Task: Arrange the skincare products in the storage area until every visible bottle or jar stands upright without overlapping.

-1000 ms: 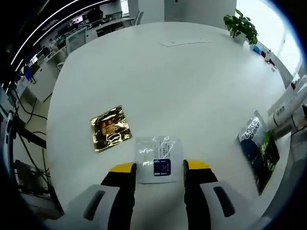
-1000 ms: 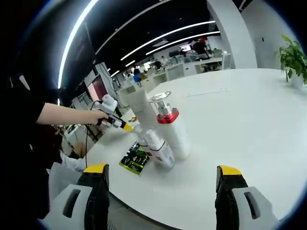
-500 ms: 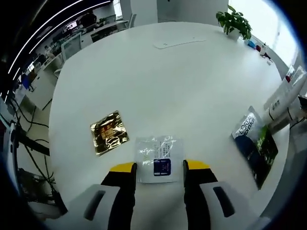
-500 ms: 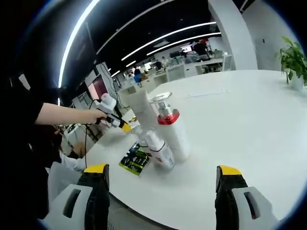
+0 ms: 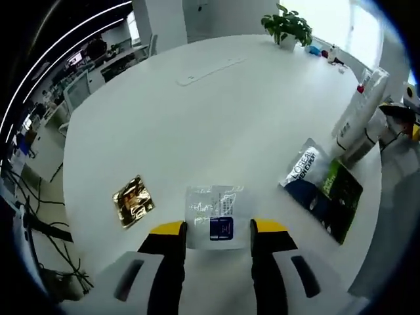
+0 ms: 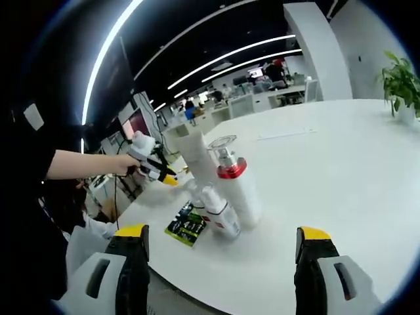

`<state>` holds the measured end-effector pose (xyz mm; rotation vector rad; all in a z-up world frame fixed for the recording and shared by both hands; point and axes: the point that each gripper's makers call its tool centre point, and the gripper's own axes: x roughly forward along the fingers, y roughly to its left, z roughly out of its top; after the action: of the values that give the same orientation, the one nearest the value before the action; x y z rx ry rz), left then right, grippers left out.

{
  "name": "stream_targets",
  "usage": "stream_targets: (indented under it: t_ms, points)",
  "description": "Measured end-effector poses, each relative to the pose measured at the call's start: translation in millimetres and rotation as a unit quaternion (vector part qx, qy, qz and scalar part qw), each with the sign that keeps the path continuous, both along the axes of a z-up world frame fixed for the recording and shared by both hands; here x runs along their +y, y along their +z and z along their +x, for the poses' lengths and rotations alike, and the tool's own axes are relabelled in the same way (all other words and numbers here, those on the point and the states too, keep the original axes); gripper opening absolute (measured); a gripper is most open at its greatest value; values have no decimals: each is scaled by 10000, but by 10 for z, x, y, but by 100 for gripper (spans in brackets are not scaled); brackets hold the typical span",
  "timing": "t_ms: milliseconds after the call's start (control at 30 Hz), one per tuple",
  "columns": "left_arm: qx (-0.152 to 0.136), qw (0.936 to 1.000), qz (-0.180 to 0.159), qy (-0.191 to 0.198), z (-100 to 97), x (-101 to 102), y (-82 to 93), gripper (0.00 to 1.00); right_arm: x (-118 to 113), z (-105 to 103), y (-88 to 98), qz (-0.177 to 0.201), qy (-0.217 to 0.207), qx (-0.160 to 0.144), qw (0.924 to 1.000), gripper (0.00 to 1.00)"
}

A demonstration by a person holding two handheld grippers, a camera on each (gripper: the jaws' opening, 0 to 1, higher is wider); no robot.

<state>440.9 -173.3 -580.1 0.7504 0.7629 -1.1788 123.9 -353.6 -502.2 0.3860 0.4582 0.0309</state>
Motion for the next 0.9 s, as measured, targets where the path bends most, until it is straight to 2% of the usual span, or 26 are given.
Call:
stream_targets:
  t_ms: [67, 400, 433, 567, 767, 833, 900]
  points:
    - [-25, 9995, 64, -306, -132, -13, 22, 40, 5, 4, 23, -21, -1, -39, 10000, 99]
    - [-131, 9945, 208, -1020, -566, -47, 97, 40, 22, 12, 50, -44, 60, -119, 9999, 99]
    - [-124, 9932, 201, -1140, -654, -55, 111, 40, 38, 11, 54, -58, 81, -122, 9999, 99]
    - [-228, 9865, 400, -1574, -739, 9, 74, 40, 41, 9, 58, -82, 114, -132, 9998, 99]
    - [-89, 9786, 594, -1969, -982, 175, -45, 40, 47, 9, 71, -121, 140, -155, 9997, 99]
    - [-62, 9742, 725, -2138, -1012, 238, -162, 40, 54, 8, 74, -131, 155, -161, 9997, 98]
    - [-23, 9713, 807, -2235, -1134, 319, -129, 39, 62, 4, 73, -149, 166, -151, 9996, 98]
